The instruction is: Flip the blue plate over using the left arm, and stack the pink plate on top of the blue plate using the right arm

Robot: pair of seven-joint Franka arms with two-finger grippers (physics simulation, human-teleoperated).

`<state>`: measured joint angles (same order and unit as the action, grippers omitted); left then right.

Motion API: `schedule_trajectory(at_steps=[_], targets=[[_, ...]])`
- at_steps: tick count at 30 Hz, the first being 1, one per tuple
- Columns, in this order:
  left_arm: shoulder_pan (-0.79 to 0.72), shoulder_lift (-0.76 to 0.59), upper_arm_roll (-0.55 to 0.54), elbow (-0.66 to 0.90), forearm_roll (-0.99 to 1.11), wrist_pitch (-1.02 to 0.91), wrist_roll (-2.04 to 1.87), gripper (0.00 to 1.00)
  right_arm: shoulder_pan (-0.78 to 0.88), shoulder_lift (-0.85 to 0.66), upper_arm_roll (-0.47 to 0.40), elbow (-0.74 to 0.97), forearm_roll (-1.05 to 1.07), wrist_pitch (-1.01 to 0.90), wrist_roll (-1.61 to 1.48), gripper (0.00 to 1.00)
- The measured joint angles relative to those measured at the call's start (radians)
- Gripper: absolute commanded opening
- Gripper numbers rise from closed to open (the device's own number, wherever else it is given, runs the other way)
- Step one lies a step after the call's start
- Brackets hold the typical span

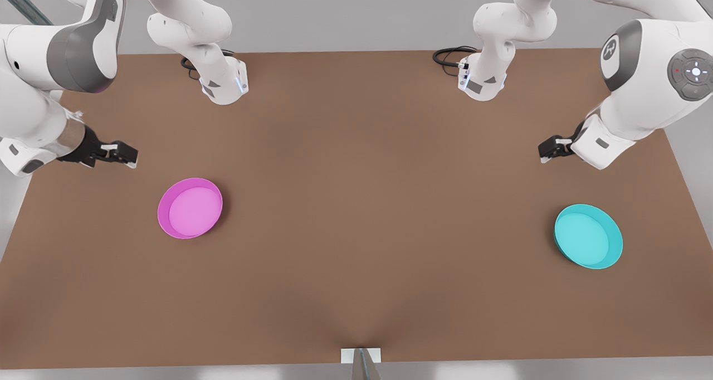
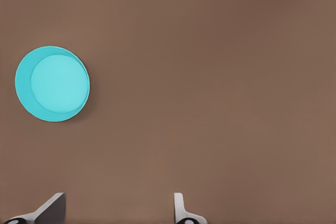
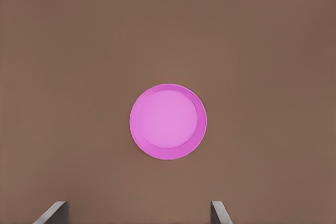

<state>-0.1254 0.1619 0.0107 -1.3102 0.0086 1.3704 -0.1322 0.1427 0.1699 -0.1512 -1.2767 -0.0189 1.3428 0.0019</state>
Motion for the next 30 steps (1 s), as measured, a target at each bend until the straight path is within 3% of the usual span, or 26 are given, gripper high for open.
schedule_trajectory(at_steps=[2, 4, 9, 15, 21, 30], targets=[[0.001, 0.018, 0.001, -0.002, -0.001, 0.002, -0.009, 1.00, 0.000, 0.000, 0.000, 0.000, 0.000, 0.008, 0.000, 1.00], [0.034, 0.118, 0.018, 0.016, -0.009, 0.009, -0.018, 1.00, 0.000, 0.000, 0.000, 0.000, 0.001, 0.014, 0.000, 1.00], [0.431, 0.409, 0.032, 0.027, -0.181, 0.171, 0.061, 1.00, 0.000, 0.000, 0.000, -0.001, 0.001, 0.022, 0.000, 1.00], [0.596, 0.605, 0.048, -0.088, -0.304, 0.507, 0.291, 1.00, -0.002, 0.000, -0.003, -0.001, 0.005, 0.026, 0.000, 1.00], [0.648, 0.634, 0.054, -0.071, -0.325, 0.677, 0.470, 1.00, -0.002, 0.001, -0.003, -0.002, 0.007, 0.027, 0.000, 1.00], [0.691, 0.688, 0.055, -0.070, -0.265, 0.750, 0.649, 1.00, -0.008, 0.002, -0.003, -0.002, 0.012, 0.027, -0.001, 1.00]])
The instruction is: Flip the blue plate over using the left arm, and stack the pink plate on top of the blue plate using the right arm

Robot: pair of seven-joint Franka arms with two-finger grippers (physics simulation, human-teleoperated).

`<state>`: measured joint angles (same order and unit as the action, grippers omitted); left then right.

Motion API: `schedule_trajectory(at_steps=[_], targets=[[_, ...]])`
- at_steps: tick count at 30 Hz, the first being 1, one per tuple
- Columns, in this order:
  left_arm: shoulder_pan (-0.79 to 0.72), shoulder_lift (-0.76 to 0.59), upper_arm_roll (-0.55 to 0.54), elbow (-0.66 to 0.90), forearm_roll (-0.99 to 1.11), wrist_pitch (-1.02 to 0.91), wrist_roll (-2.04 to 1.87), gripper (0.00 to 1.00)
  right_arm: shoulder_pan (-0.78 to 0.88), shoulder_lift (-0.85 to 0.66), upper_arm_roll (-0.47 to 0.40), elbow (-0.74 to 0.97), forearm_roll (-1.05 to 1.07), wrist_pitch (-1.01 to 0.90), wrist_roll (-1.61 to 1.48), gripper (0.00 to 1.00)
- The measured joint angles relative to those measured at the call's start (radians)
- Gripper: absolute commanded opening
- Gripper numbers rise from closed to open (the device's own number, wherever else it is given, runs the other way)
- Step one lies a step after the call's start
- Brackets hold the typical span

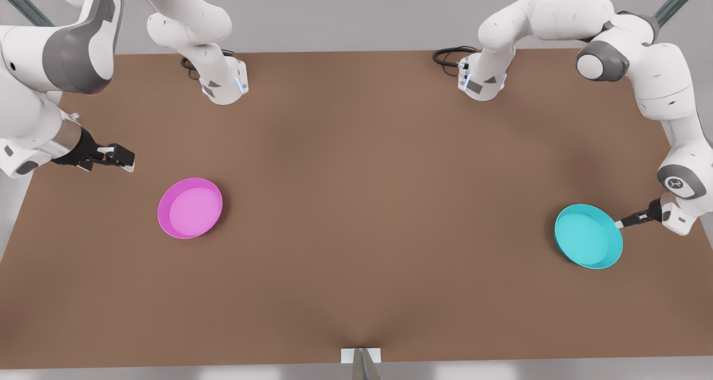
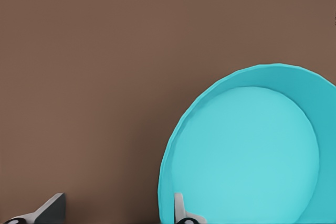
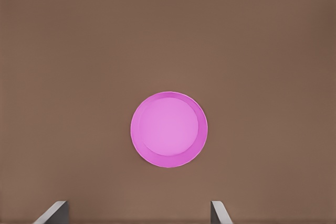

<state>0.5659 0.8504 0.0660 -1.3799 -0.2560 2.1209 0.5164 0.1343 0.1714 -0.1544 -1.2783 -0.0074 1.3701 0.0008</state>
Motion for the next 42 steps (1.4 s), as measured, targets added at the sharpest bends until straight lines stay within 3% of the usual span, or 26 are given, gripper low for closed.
schedule_trajectory(at_steps=[9, 10, 12, 24, 27, 30, 32, 37, 39, 42], targets=[[-0.002, 0.027, -0.002, 0.000, -0.019, -0.033, 0.105, 1.00, 0.001, 0.000, 0.000, -0.001, 0.002, 0.000, 0.000, 1.00], [-0.002, 0.028, -0.002, 0.000, -0.022, -0.034, 0.114, 0.88, 0.001, 0.000, 0.000, -0.001, 0.003, 0.000, 0.000, 1.00], [-0.003, 0.029, -0.002, 0.000, -0.026, -0.037, 0.129, 0.81, -0.002, 0.000, 0.000, -0.001, 0.004, 0.000, 0.000, 1.00], [-0.018, 0.027, -0.008, 0.000, -0.066, -0.054, 0.166, 0.81, -0.002, 0.000, 0.000, -0.004, 0.006, -0.002, 0.001, 1.00], [-0.020, 0.037, -0.009, 0.000, -0.069, -0.054, 0.161, 0.66, -0.003, 0.000, 0.000, -0.005, 0.007, -0.007, 0.001, 1.00], [-0.022, 0.040, -0.009, 0.000, -0.071, -0.053, 0.155, 0.60, -0.004, 0.000, -0.001, -0.004, 0.008, -0.009, 0.001, 1.00], [-0.023, 0.040, -0.009, 0.000, -0.071, -0.052, 0.150, 0.49, -0.004, 0.000, -0.001, -0.003, 0.008, -0.011, 0.001, 1.00], [-0.029, 0.042, -0.009, 0.000, -0.071, -0.051, 0.137, 0.34, -0.004, 0.000, -0.001, -0.004, 0.008, -0.012, 0.002, 1.00], [-0.031, 0.041, -0.009, 0.000, -0.068, -0.049, 0.128, 0.21, -0.005, 0.000, -0.001, -0.005, 0.009, -0.013, 0.002, 1.00], [-0.038, 0.040, -0.010, 0.001, -0.066, -0.048, 0.112, 0.21, -0.010, 0.000, -0.002, -0.005, 0.009, -0.014, 0.002, 1.00]])
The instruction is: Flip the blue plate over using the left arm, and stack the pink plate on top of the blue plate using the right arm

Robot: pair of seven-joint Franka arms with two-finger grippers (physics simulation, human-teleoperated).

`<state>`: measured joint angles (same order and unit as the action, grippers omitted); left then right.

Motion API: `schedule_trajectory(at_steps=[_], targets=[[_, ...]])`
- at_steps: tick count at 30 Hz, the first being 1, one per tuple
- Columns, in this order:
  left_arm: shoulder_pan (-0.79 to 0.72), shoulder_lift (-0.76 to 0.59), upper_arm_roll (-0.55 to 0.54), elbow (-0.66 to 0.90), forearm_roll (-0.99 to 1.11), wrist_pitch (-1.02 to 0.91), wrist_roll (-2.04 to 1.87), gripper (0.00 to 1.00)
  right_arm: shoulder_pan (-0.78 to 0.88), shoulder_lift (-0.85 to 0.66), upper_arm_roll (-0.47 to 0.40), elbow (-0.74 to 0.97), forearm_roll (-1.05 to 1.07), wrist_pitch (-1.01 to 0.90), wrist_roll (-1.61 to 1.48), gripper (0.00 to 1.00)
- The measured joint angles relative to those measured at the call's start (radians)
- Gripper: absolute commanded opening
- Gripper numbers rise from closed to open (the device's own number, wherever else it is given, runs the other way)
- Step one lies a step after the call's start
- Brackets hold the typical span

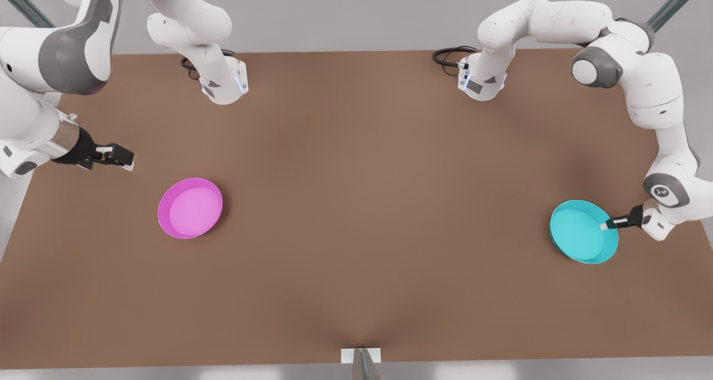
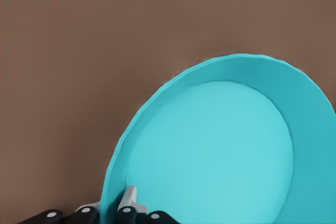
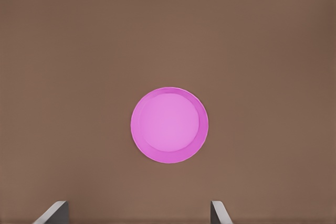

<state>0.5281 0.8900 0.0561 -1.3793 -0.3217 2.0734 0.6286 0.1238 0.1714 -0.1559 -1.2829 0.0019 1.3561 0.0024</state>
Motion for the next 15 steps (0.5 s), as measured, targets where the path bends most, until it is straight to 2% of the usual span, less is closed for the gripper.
schedule_trajectory(at_steps=[7, 12, 15], targets=[[-0.032, -0.034, -0.004, 0.001, 0.002, 0.000, -0.050, 0.21, 0.000, 0.000, 0.000, 0.000, 0.001, -0.001, 0.000, 1.00], [-0.128, -0.180, -0.003, 0.000, 0.011, -0.039, -0.103, 0.21, 0.000, 0.000, 0.001, 0.000, 0.001, -0.001, 0.000, 1.00], [-0.281, -0.306, 0.010, -0.004, 0.039, -0.071, -0.139, 0.21, 0.001, 0.000, 0.000, 0.000, 0.002, -0.001, 0.000, 1.00]])
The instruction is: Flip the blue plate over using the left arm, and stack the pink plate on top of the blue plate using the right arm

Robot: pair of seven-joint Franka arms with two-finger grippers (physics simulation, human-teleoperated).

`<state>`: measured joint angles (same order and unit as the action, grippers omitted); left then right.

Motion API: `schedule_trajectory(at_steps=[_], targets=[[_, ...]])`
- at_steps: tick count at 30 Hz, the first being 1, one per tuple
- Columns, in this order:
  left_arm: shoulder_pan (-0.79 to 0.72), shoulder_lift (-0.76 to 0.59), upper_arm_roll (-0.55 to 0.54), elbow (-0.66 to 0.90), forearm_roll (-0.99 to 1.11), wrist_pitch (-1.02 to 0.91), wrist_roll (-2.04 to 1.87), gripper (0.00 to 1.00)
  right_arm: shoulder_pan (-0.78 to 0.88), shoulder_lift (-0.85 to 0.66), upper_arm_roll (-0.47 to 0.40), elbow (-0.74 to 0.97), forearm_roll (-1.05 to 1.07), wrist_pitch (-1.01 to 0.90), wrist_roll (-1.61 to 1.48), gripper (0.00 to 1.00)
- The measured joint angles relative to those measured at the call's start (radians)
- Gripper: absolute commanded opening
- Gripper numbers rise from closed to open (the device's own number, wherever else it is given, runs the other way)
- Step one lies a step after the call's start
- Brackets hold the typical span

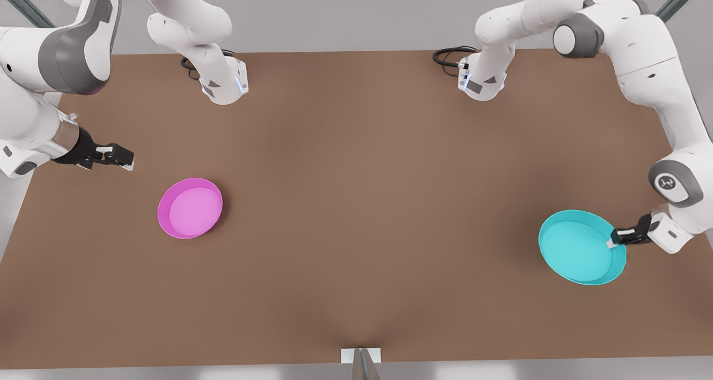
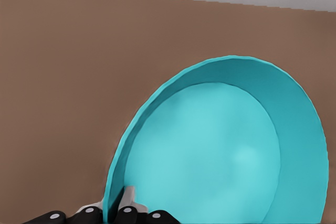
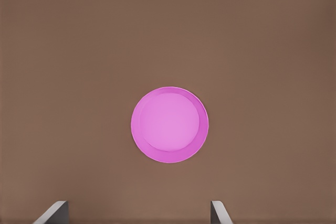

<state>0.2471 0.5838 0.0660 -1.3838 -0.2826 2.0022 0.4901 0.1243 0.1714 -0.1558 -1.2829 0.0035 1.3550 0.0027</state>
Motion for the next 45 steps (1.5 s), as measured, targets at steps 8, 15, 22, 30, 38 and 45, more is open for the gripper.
schedule_trajectory(at_steps=[8, 15, 22, 30, 38, 45], targets=[[-0.397, -0.103, 0.075, 0.026, 0.226, -0.034, -0.159, 0.21, 0.000, 0.000, 0.000, 0.000, 0.001, 0.000, 0.000, 1.00], [-1.222, -0.029, 0.752, 0.035, 0.444, -0.072, -0.386, 0.21, -0.020, 0.001, 0.000, 0.000, 0.017, -0.004, 0.000, 1.00], [-1.671, 0.253, 1.080, 0.029, 0.547, -0.082, -0.616, 0.21, -0.018, 0.003, 0.000, 0.000, 0.021, -0.007, -0.001, 1.00], [-1.861, 0.434, 1.114, 0.013, 0.739, -0.104, -0.940, 0.21, -0.025, 0.003, 0.000, -0.001, 0.028, -0.008, -0.001, 1.00], [-1.902, 0.494, 0.909, 0.013, 1.032, -0.166, -1.362, 0.21, -0.026, 0.003, 0.000, -0.003, 0.034, -0.009, -0.001, 1.00], [-1.882, 0.525, 0.704, 0.016, 1.266, -0.301, -1.696, 0.21, -0.050, 0.010, 0.000, -0.003, 0.061, -0.017, -0.002, 1.00]])
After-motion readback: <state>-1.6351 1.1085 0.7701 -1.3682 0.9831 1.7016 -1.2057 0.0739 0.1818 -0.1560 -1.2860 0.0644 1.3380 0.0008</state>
